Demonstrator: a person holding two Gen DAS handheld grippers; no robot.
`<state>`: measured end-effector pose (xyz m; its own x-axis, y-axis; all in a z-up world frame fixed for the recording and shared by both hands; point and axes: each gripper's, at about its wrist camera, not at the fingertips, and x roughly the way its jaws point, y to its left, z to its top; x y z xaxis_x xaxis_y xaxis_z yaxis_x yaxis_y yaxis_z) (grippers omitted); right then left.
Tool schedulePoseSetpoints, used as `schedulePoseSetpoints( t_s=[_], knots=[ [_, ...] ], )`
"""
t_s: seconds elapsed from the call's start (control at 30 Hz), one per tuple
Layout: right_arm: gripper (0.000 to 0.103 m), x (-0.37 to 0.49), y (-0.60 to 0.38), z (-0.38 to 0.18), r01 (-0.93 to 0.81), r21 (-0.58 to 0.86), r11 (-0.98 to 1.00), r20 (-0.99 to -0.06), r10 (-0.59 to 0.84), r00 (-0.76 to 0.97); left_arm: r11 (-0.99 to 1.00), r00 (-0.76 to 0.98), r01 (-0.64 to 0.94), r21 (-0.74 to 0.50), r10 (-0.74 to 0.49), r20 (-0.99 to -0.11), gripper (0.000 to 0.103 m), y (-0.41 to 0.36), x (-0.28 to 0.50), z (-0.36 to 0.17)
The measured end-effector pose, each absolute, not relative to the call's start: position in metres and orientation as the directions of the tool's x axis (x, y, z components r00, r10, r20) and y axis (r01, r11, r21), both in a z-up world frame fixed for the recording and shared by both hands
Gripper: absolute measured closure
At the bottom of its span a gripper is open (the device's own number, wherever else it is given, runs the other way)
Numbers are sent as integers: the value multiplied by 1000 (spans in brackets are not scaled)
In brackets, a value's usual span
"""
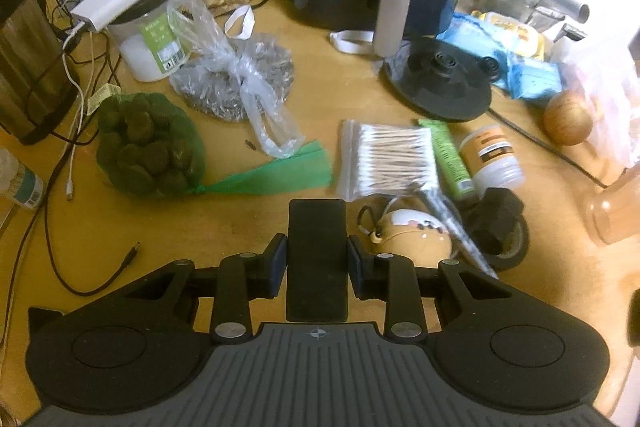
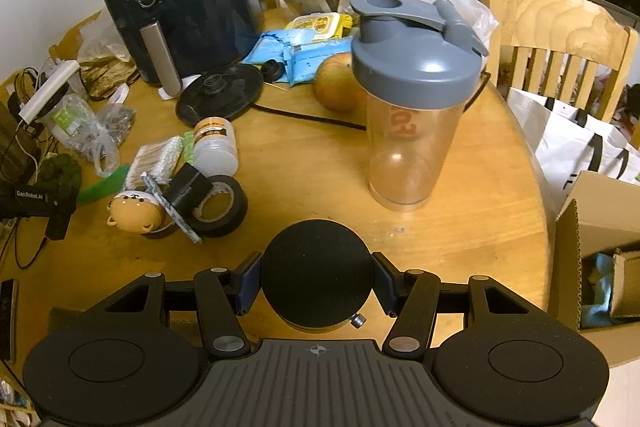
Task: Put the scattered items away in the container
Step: 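Lift the black block with the left gripper and carry it over the cardboard box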
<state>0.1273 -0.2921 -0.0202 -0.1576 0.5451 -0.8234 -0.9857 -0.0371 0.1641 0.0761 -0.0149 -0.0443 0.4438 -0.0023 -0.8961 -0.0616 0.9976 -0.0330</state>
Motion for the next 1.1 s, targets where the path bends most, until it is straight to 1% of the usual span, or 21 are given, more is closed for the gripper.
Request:
schedulePoseSetpoints(
  t_s=[0.37, 0.9, 1.1],
  knots=[
    [43, 117, -289, -11, -981, 177, -74, -810, 556, -188, 996, 475, -80, -39, 4, -880, 71, -20, 67, -17],
    [43, 97, -292, -4, -968, 207, -144, -797, 549, -252, 996, 479, -84, -42, 3, -878, 71, -19, 47, -7],
    [43, 87, -298, -4, -958, 222, -183, -795, 534, -286, 994, 475, -84, -66, -18, -880, 72, -17, 31, -6]
  ],
)
